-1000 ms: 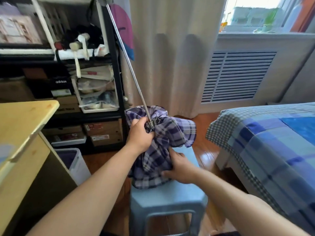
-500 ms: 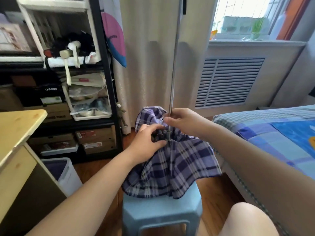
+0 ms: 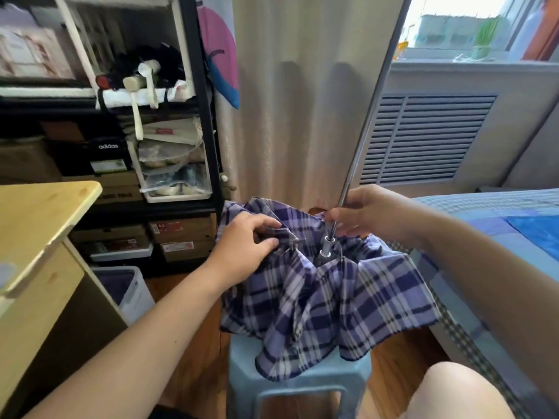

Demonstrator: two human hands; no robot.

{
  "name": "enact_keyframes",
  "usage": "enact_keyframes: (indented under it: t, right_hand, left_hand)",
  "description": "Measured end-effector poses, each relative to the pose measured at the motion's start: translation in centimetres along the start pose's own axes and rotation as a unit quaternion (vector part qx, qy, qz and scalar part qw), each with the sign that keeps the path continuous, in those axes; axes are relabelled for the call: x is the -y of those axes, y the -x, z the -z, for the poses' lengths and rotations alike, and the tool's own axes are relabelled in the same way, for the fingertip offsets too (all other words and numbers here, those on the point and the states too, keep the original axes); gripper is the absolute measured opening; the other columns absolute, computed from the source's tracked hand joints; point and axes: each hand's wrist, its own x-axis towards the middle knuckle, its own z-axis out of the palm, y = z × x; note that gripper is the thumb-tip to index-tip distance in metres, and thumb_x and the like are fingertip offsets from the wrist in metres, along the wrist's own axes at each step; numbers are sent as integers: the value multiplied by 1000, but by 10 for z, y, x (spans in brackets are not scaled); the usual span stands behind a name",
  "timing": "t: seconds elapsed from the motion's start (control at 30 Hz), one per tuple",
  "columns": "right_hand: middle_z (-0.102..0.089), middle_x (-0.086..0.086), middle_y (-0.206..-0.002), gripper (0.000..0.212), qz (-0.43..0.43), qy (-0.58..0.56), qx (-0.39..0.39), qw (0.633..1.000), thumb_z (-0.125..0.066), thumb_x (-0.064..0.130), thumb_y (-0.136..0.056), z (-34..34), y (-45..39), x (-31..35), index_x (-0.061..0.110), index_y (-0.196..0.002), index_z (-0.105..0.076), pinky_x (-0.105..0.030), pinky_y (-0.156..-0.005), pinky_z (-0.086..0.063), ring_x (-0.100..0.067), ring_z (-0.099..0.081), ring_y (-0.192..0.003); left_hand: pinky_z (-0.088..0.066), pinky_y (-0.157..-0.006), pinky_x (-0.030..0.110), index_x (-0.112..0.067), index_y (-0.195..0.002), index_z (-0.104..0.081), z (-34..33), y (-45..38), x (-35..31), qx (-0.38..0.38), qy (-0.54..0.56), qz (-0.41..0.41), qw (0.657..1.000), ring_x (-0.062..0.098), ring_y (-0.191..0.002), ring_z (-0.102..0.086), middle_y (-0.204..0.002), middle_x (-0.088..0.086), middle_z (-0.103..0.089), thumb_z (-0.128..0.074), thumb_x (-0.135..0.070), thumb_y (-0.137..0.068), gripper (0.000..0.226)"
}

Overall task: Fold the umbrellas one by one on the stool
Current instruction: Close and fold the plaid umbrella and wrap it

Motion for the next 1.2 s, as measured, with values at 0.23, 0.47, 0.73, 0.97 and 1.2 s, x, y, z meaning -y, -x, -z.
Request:
enact_keyframes:
  t: [0.23,0.47,0.73,0.97,1.2]
  right_hand:
    - [-77,-14,-97,14,9,-18,-67,998,-58,15,-105,-6,3,6,7,-102,-69,-37,-88,-62,-22,-76,-85]
    - [-77,-8,-98,13,16,12,-57,998,-57,18,-105,-3,7,15,15,-101,-68,-34,-84,-62,-20,-75,-90]
    - [-71,-19,-104,15,3,-3,-95,996,-57,19,-105,-21,-6,10,10,-100,-67,-46,-75,-65,-29,-73,-85]
    - [-70,-18,-103,13,-8,-31,-92,995,-55,14,-106,-18,-9,5,8,-100,-65,-50,-81,-64,-29,-74,-85]
    - [-69,-8,-90,15,8,-45,-63,997,-50,8,-107,-18,-7,11,1,-107,-63,-47,-84,-64,-23,-70,-82]
  left_hand:
    - [-42,-102,45,-28,-90,-73,11,0,-2,-46,-77,-92,992,16,-108,-53,-104,-14,-58,-71,-30,-93,4]
    - [-47,-91,48,-27,-89,-73,42,-17,-34,-2,-188,-195,963,15,-91,-61,-90,-15,-63,-59,-34,-97,18]
    - [-53,-71,30,-31,-91,-59,63,-19,-79,253,-113,-77,958,9,-74,-59,-86,-7,-63,-78,-49,-85,27]
    - [-49,-85,44,-17,-121,-48,18,22,-17,73,-402,-292,865,28,-103,-55,-121,7,-50,-74,-40,-75,57]
    - [-44,-77,46,-12,-110,-56,3,18,-12,3,-431,-313,846,35,-94,-53,-112,15,-54,-55,-7,-84,27]
